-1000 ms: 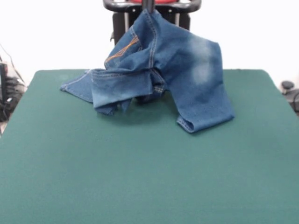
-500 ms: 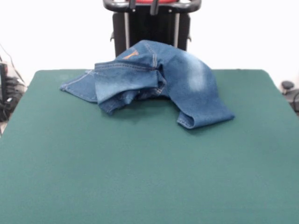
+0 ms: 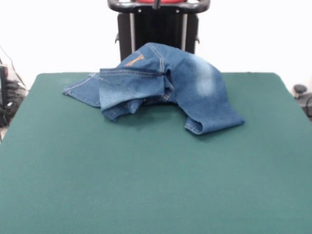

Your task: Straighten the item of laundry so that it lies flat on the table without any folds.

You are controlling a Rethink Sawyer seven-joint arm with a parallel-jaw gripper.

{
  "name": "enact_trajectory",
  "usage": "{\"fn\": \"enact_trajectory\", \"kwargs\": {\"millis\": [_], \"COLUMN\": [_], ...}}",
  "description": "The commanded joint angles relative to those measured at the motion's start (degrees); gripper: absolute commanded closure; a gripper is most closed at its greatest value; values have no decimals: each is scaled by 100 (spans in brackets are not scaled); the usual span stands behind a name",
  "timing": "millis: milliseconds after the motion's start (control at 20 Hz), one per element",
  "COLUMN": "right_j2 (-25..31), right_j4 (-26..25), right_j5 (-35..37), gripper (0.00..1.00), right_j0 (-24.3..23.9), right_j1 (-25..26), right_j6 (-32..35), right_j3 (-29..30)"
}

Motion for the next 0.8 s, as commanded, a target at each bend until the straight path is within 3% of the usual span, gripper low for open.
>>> {"fn": "enact_trajectory", "kwargs": {"millis": [50, 200, 450, 800], "right_j2": [31, 81, 371, 898], "right_j4": [710, 751, 865, 1645], "right_j5": [-465, -347, 480, 1586], "gripper": [0, 0, 0, 0], "right_j0": [-207, -303, -276, -273], "right_j1": [210, 178, 66, -34], "right_j6": [1778, 1774, 1741, 1146], "right_j3": [-791, -949, -917, -477]}}
